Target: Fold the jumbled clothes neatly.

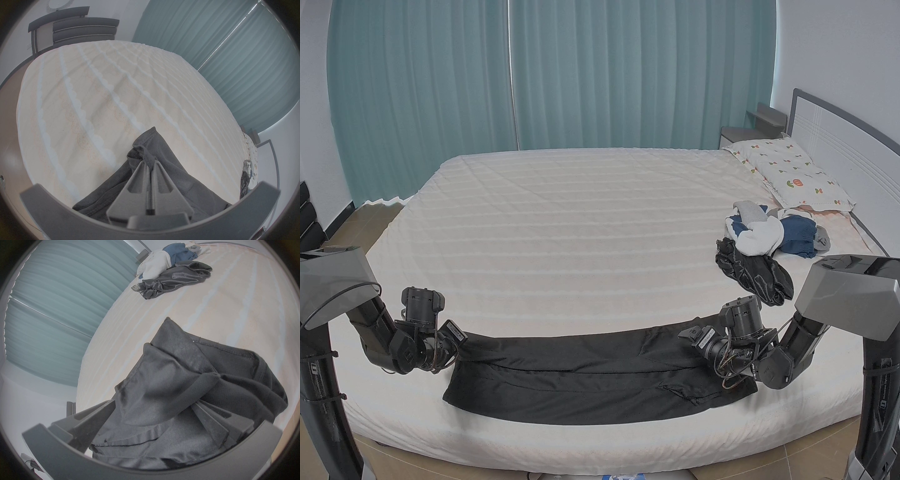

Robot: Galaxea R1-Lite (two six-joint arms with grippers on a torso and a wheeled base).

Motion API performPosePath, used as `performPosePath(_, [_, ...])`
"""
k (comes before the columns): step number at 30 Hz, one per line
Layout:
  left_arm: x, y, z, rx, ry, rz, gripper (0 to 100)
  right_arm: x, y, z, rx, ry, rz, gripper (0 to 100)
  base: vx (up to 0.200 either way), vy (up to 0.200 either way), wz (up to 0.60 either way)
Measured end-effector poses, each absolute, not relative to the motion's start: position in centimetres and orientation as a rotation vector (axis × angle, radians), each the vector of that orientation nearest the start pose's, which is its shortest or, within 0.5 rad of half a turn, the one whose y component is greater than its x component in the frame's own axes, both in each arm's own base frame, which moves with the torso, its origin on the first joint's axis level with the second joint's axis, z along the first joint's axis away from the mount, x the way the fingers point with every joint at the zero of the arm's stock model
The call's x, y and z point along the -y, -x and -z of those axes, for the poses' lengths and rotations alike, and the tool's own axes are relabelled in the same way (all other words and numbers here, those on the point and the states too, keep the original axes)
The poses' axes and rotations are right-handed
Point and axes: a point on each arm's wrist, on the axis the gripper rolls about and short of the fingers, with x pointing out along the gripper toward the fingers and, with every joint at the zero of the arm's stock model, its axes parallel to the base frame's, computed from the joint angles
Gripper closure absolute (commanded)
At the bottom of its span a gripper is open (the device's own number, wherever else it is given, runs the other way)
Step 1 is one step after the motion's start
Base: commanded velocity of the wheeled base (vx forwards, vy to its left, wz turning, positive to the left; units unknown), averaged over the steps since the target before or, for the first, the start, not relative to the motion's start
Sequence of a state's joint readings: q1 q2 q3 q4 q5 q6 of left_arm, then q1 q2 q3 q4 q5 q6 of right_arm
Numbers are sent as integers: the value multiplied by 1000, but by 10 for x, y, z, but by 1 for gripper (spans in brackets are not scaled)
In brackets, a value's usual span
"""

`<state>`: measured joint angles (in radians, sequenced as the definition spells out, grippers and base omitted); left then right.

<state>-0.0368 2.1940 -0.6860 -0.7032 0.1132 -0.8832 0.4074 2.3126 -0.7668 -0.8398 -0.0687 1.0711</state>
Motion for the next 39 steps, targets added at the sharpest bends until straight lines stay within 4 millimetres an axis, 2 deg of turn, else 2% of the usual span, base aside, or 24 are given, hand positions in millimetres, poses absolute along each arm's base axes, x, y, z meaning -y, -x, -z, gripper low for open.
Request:
performPosePath(2, [10, -332, -1, -712, 774, -419, 100, -142, -333, 19, -771, -847, 86, 0, 0, 0, 0])
performPosePath(3, [10, -332, -1, -712, 775, -419, 100, -142, -334, 20, -770, -845, 90, 100, 0, 0, 0])
performPosePath(12, [9, -333, -3, -702, 776, -416, 100, -143, -329, 26, -819, -804, 117, 100, 0, 0, 0])
performPosePath(16, [9, -335, -6, -689, 778, -411, 100, -144, -331, 21, -809, -808, 110, 100, 0, 0, 0])
performPosePath(27, [8, -355, -26, -596, 793, -376, 100, -143, -355, -13, -672, -871, 52, 100, 0, 0, 0])
performPosePath(32, [6, -363, -39, -506, 823, -346, 100, -143, -367, -35, -518, -921, -25, 100, 0, 0, 0])
performPosePath(36, [5, -363, -45, -418, 864, -310, 100, -139, -365, -43, -414, -909, -75, 100, 0, 0, 0])
performPosePath(39, [4, -358, -42, -373, 883, -288, 100, -135, -356, -35, -413, -863, -76, 100, 0, 0, 0])
